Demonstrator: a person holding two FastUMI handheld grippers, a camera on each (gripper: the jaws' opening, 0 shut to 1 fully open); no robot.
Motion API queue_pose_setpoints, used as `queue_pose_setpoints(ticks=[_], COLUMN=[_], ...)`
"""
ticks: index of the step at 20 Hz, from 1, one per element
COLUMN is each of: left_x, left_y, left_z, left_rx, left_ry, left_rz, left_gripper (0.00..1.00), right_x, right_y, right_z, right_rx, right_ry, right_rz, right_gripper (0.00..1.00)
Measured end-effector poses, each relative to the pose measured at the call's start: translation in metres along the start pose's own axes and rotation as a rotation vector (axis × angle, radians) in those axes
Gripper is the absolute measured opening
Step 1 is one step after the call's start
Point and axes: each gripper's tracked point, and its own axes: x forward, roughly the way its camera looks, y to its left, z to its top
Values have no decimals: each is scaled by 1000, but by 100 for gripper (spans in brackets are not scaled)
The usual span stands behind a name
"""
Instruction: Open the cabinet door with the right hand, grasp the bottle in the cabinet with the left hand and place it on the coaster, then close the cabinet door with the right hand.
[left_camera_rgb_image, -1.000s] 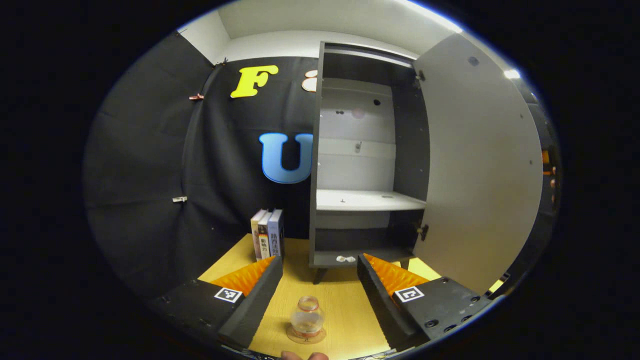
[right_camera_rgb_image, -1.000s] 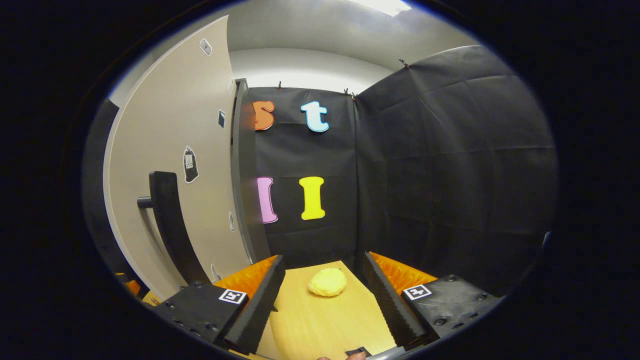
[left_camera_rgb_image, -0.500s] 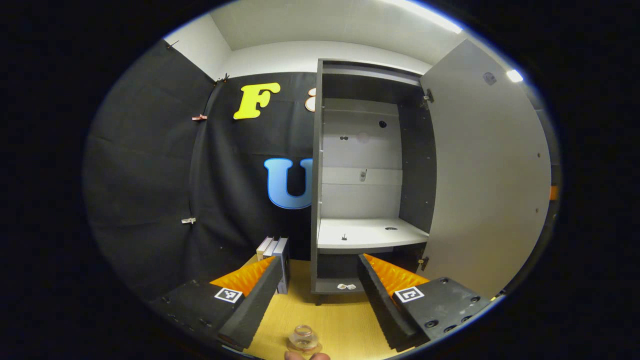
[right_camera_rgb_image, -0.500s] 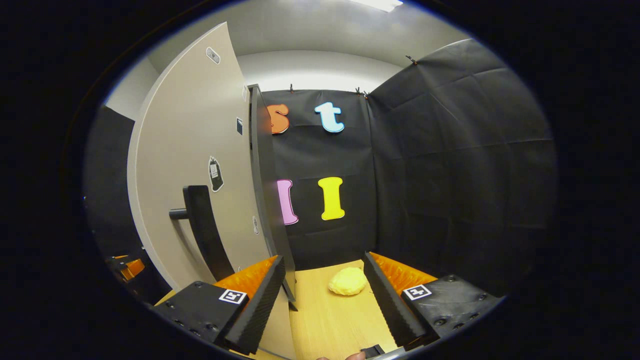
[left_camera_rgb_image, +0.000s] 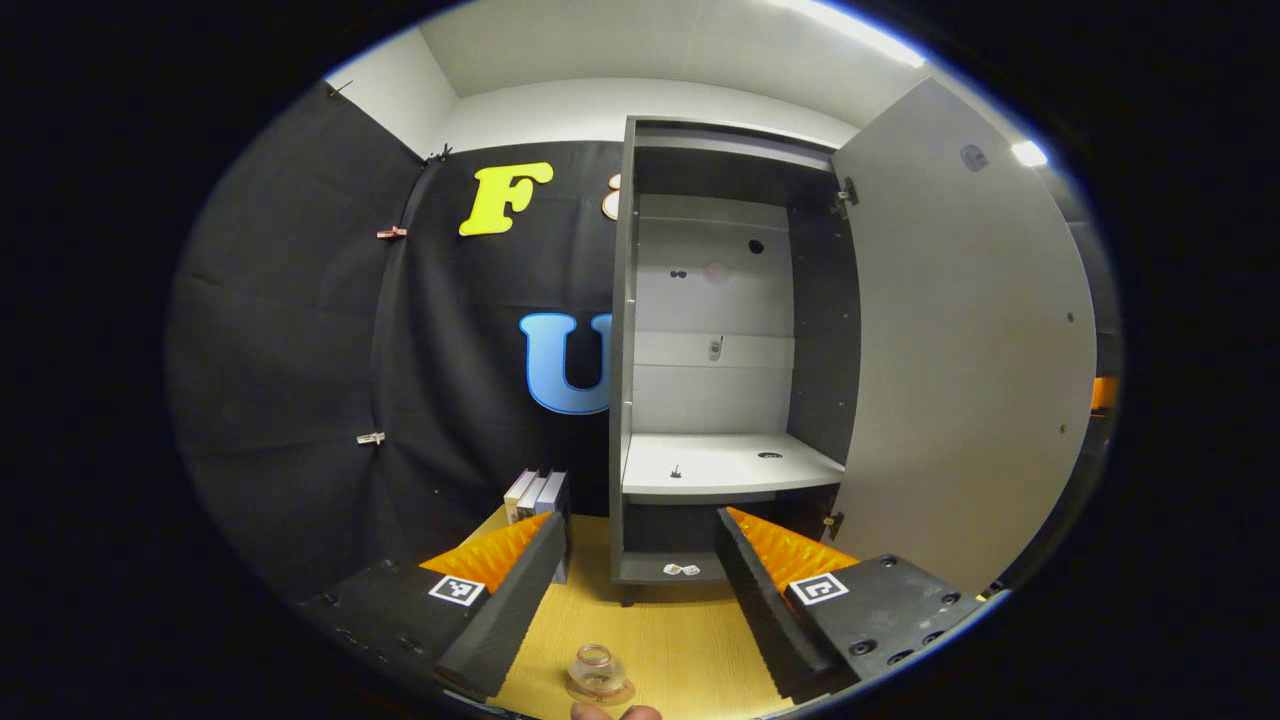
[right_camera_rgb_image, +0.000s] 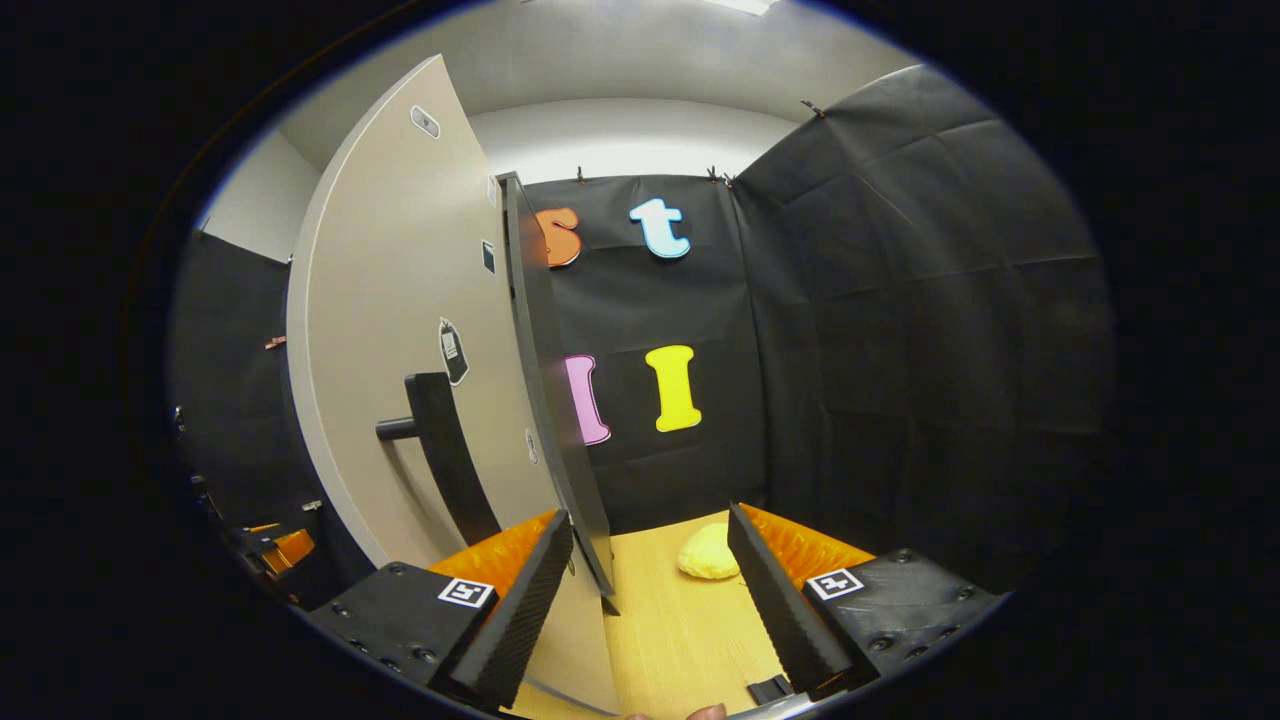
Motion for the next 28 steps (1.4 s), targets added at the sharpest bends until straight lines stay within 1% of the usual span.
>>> queue_pose_setpoints(ticks=[2, 5, 6, 7, 8, 9, 10, 15, 18, 19, 22, 23, 24, 25, 28], left_x=[-2, -3, -3, -3, -2, -3, -2, 2, 3, 3, 3, 3, 3, 4, 6], left_y=[0, 1, 2, 5, 5, 6, 7, 16, 17, 19, 24, 28, 31, 33, 43], left_z=[0, 2, 2, 3, 3, 3, 6, 10, 10, 11, 12, 11, 11, 12, 12], left_rx=[6, 10, 10, 9, 7, 6, 5, 18, 11, 13, 29, 34, 35, 34, 24], left_ry=[-4, -11, -12, -17, -16, -17, -22, -34, -36, -38, -39, -39, -41, -42, -40], left_rz=[0, -1, 2, 8, 5, 8, 9, 20, 10, 9, 11, 13, 14, 15, 13], left_gripper=[95, 95, 92, 92, 95, 92, 95, 95, 94, 92, 93, 95, 95, 92, 95], right_x=[-1, 4, 0, -5, -10, -12, -12, -6, -4, -3, 1, 3, 6, 8, 16], right_y=[3, 19, 29, 39, 49, 59, 69, 117, 139, 146, 171, 179, 189, 199, 226], right_z=[1, -4, -6, -8, -12, -15, -18, -31, -36, -38, -44, -47, -49, -51, -58], right_rx=[-22, -30, -27, -23, -19, -16, -12, -4, -12, -10, -2, -1, -2, -6, -8], right_ry=[-10, 2, 4, 10, 15, 22, 30, 69, 75, 78, 91, 95, 96, 97, 99], right_rz=[-4, 25, 42, 61, 81, 103, 123, 221, 253, 261, 289, 299, 311, 324, 358], right_gripper=[97, 97, 97, 97, 97, 97, 97, 97, 97, 97, 97, 97, 97, 97, 97])
